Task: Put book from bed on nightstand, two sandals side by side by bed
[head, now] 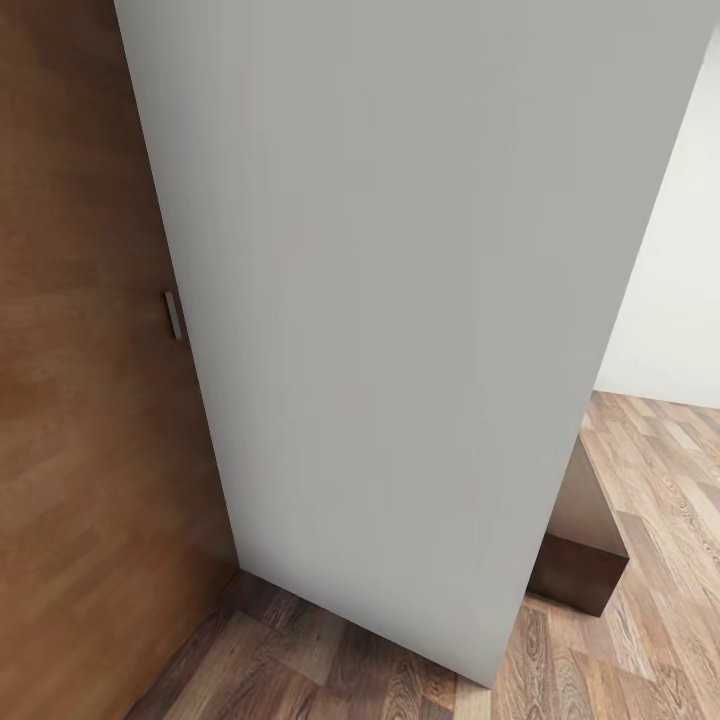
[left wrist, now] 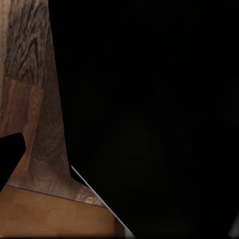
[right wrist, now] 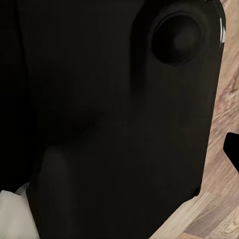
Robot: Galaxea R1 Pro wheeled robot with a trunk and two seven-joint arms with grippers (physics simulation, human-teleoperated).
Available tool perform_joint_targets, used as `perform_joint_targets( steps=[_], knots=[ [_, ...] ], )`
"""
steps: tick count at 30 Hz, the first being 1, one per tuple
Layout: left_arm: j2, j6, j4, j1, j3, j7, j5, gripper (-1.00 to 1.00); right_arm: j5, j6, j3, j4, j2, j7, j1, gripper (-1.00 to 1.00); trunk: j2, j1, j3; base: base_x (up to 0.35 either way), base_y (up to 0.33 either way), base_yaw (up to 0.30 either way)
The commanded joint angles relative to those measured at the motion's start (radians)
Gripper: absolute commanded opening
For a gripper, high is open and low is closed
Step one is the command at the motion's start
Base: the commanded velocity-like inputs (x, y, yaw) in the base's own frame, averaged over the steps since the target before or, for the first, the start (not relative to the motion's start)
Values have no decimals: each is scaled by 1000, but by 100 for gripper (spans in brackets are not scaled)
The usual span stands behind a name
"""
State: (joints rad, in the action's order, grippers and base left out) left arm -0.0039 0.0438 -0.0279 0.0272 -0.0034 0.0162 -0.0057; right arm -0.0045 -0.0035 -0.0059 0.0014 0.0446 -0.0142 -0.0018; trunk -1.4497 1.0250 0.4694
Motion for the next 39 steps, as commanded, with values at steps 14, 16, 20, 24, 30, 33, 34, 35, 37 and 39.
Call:
perform_joint_targets(
  steps=[14, 16, 20, 24, 30, 33, 34, 35, 37, 39],
  knots=[
    [7, 41, -30, 4, -2, -4, -3, 100, -1, -3, -9, 0, 0, 4, -1, 100, 0, 0, 1, 0, 0, 0],
    [8, 41, -34, 4, -2, -4, -3, 100, -1, -3, -9, 0, 0, 4, 0, 100, 0, 0, 1, 0, 0, 0],
    [9, 41, -46, 4, -1, -4, -2, 100, 0, -1, -9, 0, 0, 4, 0, 100, 0, 0, 1, 0, 0, 0],
    [10, 41, -58, 4, -1, -4, 0, 100, 1, 0, -7, 0, 0, 3, 0, 100, 0, 0, 1, 0, 0, 0],
    [11, 41, -64, 4, 0, -4, 1, 100, 0, -2, -7, 0, -1, 3, 0, 100, 0, 0, 1, 0, 0, -47],
    [12, 41, -66, 4, 0, -4, 1, 100, 0, -3, -6, 1, -1, 3, 0, 100, 0, 0, 1, 0, 0, -148],
    [12, 41, -66, 4, 0, -4, 1, 100, 0, -3, -6, 1, -1, 3, 0, 100, 0, 0, 1, 0, 0, -174],
    [13, 41, -66, 4, 0, -4, 1, 100, 0, -4, -5, 1, -2, 3, 0, 100, 0, 0, 1, 0, 0, -190],
    [13, 41, -67, 5, 0, -4, 1, 100, 0, -4, -5, 1, -2, 3, 0, 100, 0, 0, 1, 0, 0, -198],
    [13, 40, -67, 4, 0, -4, 1, 100, 0, -4, -6, 1, -2, 3, 0, 100, 0, 0, 1, 0, 0, -202]
  ],
)
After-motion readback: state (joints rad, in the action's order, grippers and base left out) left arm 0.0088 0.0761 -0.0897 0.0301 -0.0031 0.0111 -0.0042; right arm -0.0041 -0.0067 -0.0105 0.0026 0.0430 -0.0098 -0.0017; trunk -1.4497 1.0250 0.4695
